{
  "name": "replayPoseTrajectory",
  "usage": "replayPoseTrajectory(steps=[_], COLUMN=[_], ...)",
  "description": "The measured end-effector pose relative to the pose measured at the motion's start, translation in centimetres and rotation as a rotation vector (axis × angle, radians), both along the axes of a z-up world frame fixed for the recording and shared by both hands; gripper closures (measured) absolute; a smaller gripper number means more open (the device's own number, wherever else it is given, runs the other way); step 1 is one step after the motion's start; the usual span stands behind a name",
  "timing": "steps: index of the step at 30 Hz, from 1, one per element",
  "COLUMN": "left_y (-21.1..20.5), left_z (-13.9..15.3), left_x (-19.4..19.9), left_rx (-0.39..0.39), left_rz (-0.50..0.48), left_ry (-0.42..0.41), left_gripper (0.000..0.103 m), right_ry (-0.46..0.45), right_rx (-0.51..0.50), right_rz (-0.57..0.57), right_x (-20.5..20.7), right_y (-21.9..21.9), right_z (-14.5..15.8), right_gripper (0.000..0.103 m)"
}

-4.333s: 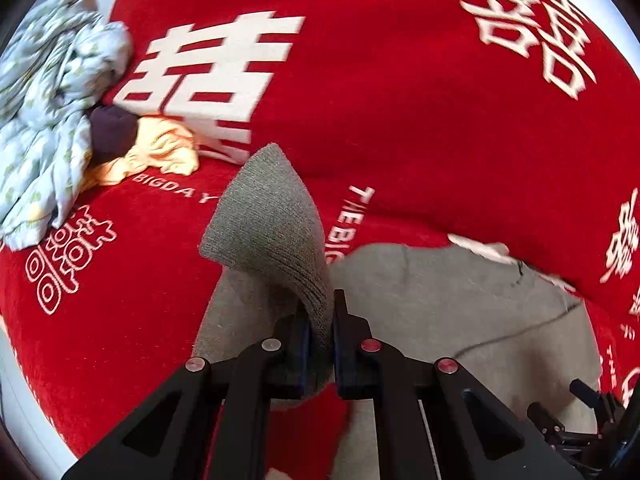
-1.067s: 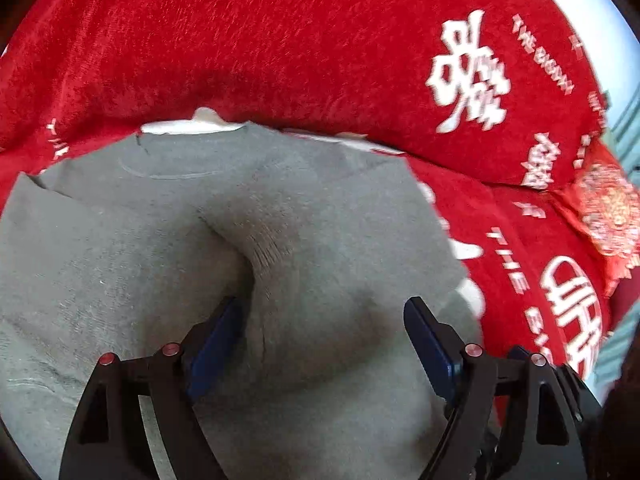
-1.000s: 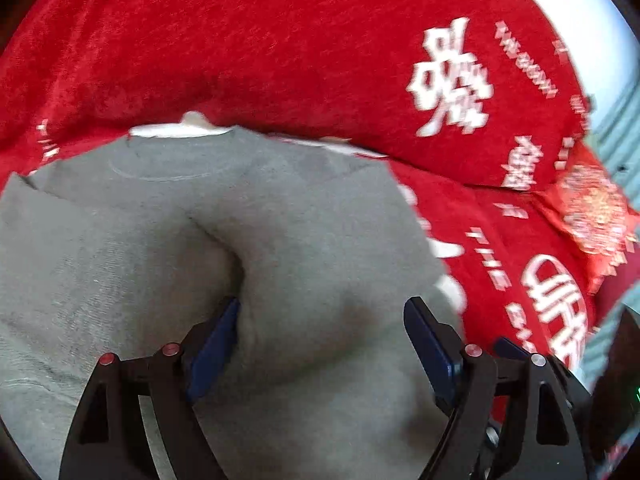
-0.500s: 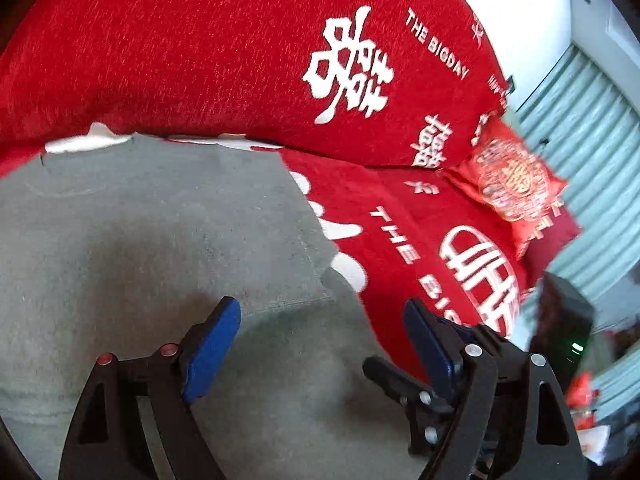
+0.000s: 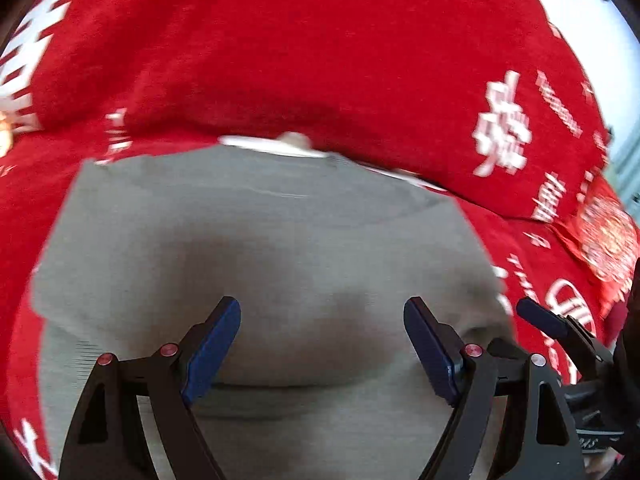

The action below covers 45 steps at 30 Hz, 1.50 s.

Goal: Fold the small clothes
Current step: 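Grasp the sweater hem with both grippers and fold it toward the collar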

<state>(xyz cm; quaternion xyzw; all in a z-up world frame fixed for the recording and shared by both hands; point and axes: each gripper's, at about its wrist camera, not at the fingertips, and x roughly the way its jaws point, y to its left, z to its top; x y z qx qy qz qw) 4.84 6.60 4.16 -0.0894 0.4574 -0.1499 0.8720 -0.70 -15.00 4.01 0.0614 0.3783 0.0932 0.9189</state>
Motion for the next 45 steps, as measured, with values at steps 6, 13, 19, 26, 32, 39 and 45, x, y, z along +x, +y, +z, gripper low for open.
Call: replayPoseTrajectory(steps=[6,13,19,26,32,39,45], left_y=[3.6,4.7,2.4,2.3,3.8,5.4,6.7], left_z=[-2.0,-1.2,-2.2,-3.1,-3.5,-4.0,-4.4], left_x=[1.0,-0.9,-4.9,-10.4,-14.9,-19.5,-21.8], left_rx=[0.041,0.085,0.24,0.307,0.299,0.294,0.31], left_rz=[0.075,0.104,0.066,0.033,0.038,0.025,0.019], left_ry=[0.041,0.015,-0.003,-0.053,-0.072,-0.064,-0.034], left_gripper=[0.019,0.019,0.019,0.016,0.001,0.001,0.001], right_ry=[0.115,0.131,0.12,0.101,0.006,0.004,0.055], right_rx=[-0.089,-0.076,-0.111,-0.205,-0.212,-0.274,-0.326], right_rz=[-0.042,-0.125,-0.034,-0.02,-0.014,0.062,0.103], right_x=[3.3,1.8,-1.3,-5.9,-12.0,-16.9,-19.3], right_y=[0.6,-1.3,2.5,4.9,5.1,5.2,4.3], right_z=[-3.3,-3.1,-3.1,-5.1,-6.0,-6.7,-7.3], right_gripper=[0.007,0.006,0.006,0.004,0.001,0.001,0.001])
